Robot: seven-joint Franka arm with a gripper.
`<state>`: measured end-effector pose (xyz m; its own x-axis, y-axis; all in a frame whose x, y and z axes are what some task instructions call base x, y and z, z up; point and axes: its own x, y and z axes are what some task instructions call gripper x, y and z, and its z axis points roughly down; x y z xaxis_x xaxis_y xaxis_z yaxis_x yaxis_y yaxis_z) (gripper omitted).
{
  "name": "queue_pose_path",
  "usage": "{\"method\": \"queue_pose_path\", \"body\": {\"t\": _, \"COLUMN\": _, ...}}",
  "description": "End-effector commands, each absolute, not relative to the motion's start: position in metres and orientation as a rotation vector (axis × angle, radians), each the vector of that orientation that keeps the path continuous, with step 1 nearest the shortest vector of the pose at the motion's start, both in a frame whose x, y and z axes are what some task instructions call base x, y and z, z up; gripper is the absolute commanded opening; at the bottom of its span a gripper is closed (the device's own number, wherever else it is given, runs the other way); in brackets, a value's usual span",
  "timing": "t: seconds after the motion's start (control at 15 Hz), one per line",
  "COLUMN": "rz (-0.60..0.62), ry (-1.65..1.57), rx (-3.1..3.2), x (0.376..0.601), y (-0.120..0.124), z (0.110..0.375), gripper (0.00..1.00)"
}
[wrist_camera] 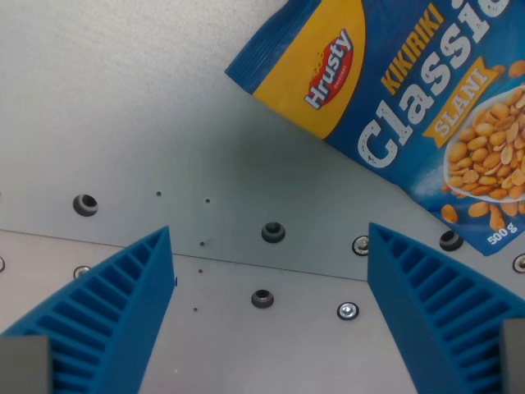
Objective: Rotate around base positive y
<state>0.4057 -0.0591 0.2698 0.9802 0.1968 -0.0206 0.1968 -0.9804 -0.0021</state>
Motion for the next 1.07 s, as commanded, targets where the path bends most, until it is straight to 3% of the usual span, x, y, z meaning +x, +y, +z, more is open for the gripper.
{"method": "queue_pose_path", "body": {"t": 0.07, "rz": 0.041, "ry": -0.311, "rx": -3.126, "x": 0.4061, "y": -0.0593, "z": 0.2728, "gripper": 1.0}}
{"method": "queue_pose_path", "body": {"t": 1.07, "rz": 0.351, "ry": -0.306, "rx": -3.087, "x": 0.4061, "y": -0.0593, "z": 0.2728, "gripper": 1.0}}
